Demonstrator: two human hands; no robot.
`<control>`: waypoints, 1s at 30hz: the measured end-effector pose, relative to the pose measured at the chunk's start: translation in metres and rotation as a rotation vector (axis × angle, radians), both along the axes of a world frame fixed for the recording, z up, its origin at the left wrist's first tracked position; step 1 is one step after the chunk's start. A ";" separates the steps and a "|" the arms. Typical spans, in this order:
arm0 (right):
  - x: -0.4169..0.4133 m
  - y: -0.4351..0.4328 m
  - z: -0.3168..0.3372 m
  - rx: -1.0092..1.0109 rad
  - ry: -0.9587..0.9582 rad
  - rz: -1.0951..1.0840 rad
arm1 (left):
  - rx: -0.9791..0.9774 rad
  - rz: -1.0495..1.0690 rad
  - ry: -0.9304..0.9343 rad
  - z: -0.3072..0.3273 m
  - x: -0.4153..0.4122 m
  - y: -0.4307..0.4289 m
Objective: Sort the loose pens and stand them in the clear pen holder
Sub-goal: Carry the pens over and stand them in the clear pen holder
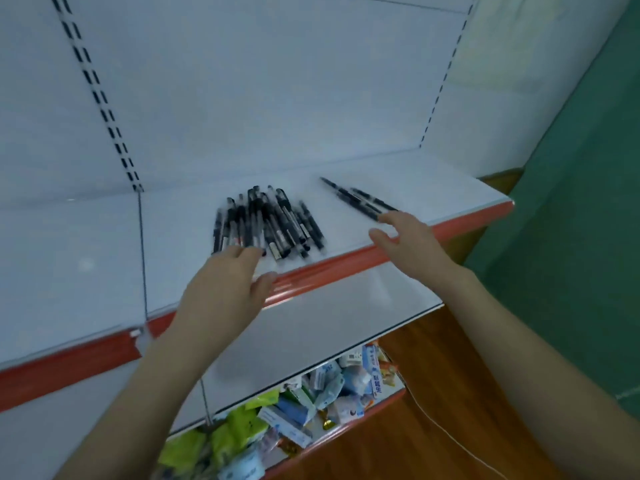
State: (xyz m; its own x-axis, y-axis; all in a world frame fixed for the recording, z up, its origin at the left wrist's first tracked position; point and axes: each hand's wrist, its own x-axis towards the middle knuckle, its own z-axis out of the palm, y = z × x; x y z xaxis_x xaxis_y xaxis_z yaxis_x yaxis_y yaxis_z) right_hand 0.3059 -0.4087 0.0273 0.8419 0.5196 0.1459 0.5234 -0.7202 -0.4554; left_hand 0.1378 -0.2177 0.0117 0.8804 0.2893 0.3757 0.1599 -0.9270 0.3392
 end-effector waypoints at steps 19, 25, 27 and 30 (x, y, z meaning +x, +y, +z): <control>0.129 0.064 -0.017 -0.083 -0.028 -0.016 | -0.089 0.331 0.267 0.000 0.126 0.054; 0.145 0.071 -0.013 0.008 0.111 0.040 | -0.185 0.347 0.323 0.009 0.156 0.042; 0.155 0.072 -0.012 -0.005 0.137 0.078 | -0.222 0.371 0.336 0.011 0.164 0.036; 0.168 0.074 -0.010 -0.050 0.217 0.135 | -0.232 0.404 0.360 0.012 0.175 0.027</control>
